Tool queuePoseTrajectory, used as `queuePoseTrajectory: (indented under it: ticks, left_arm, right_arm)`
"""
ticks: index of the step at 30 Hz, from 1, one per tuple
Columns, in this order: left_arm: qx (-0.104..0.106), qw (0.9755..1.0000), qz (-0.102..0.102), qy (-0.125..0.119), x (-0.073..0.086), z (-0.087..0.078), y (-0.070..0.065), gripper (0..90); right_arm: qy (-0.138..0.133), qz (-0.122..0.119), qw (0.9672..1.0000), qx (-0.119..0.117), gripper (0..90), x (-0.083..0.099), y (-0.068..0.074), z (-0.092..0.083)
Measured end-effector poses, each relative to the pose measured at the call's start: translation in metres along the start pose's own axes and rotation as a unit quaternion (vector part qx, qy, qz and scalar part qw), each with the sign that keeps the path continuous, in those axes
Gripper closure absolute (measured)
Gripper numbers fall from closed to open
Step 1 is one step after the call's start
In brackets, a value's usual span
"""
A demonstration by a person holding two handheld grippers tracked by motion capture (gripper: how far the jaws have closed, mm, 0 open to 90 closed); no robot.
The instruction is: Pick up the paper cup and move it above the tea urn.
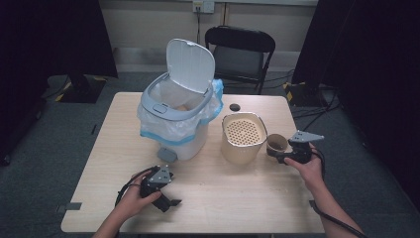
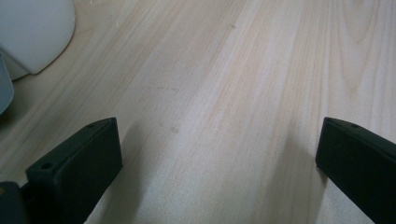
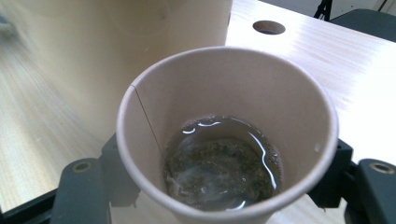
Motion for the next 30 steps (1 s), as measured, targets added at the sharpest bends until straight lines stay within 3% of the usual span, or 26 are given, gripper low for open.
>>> queuePoseTrajectory:
  ticks: [11,30]
  left_arm:
    - [0.0,1.0,0.0,0.0,0.0,0.0,0.0,0.0]
    - [0.001,1.0,0.001,0.0,0.0,0.0,0.0,0.0]
  right_arm:
    - [-0.005,-0.009,0.9999,-0.01,28.7,-0.016,-0.014,0.007]
    - [-0.024,-0.014,0.9995,0.011,28.6,-0.056,-0.047,0.016]
Point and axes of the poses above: each handheld gripper's, and its own axes: z roughly forward along the jaws, x roughly out of its underside, y roughly to its left, the point moved 9 cm from there along z, roughly forward along the jaws, and after that the axes turned 3 degrees about -x, right-handed, at the moved point
